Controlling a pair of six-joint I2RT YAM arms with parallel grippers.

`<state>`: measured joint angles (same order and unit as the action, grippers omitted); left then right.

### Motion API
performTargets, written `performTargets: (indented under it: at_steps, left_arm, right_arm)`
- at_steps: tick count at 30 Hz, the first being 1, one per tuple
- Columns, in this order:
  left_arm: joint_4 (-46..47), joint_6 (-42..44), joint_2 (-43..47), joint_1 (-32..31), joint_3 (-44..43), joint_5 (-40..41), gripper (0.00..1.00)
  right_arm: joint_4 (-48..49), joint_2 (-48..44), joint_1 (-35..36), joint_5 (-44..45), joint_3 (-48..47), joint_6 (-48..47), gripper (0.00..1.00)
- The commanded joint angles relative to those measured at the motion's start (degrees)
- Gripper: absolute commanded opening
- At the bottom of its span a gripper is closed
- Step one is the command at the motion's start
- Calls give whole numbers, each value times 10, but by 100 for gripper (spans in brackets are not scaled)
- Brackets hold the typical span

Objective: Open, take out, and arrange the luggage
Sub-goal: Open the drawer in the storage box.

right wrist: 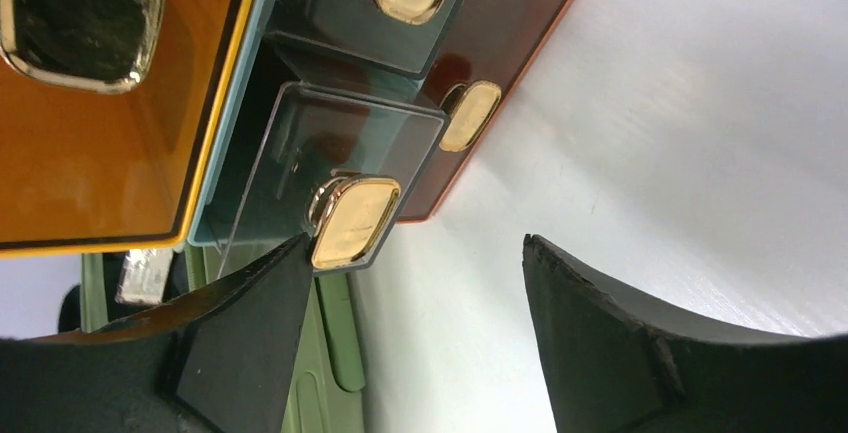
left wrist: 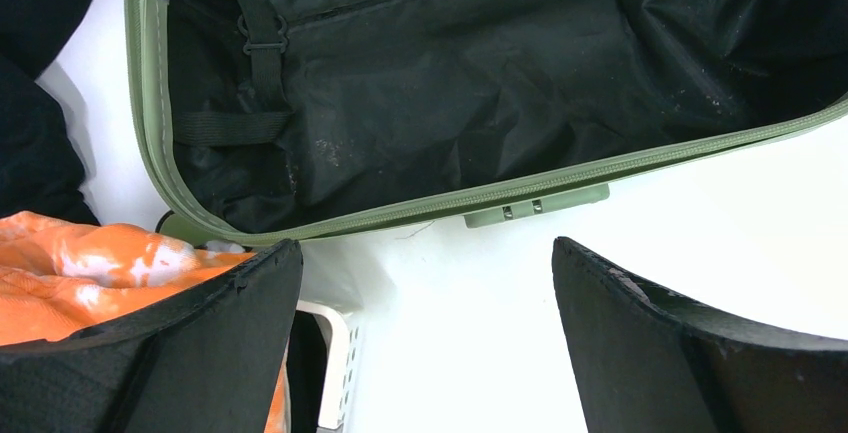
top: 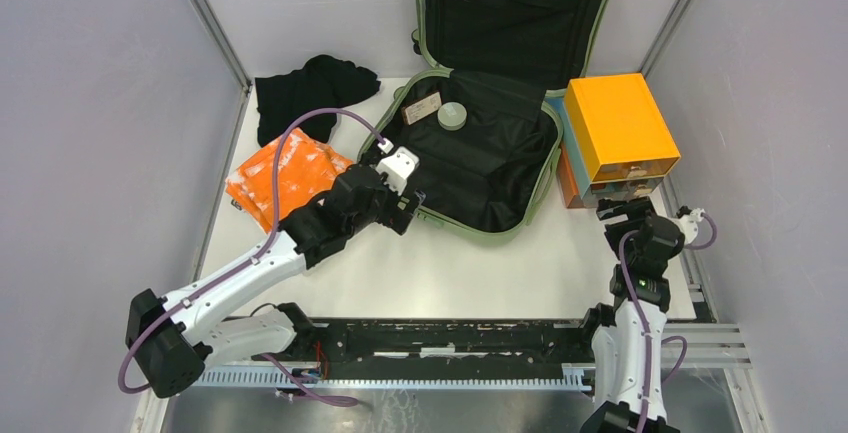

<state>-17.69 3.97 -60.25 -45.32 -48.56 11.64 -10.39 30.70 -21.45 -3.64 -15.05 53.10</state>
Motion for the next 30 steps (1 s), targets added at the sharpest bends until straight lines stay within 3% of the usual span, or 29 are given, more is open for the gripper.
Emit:
performTargets:
  at_steps: [1,6,12,17,21,24,26,28,30]
  left_arm:
    - [9,14,-2,3,-8,-3,100]
    - [15,10,3,3,-9,-11,100]
    - [13,-2,-1,3,-28,-47,96]
    - [10,-54,-17,3,-84,-175,93]
    - [102,-168,-49,2,-111,-337,89]
    - [216,-278,-103,1,-118,-425,79]
    - [274,-315,-141,-3,-131,-451,68]
    - [278,-324,-171,-7,-152,-457,61]
    - [276,-318,-184,-8,-160,-459,57]
  right_arm:
    - [-12,10,5,-54,-11,-81,83]
    - [-71,1,20,6,-85,-163,91]
    - [-23,6,31,-67,-106,-199,89]
    - [27,2,50,-188,-134,-282,85]
    - [21,3,81,-213,-215,-357,76]
    - [19,28,98,-204,-279,-377,64]
    - [-14,66,102,-164,-328,-394,47]
    - [-78,102,106,-92,-370,-411,29]
    - [-109,106,113,-40,-371,-411,19]
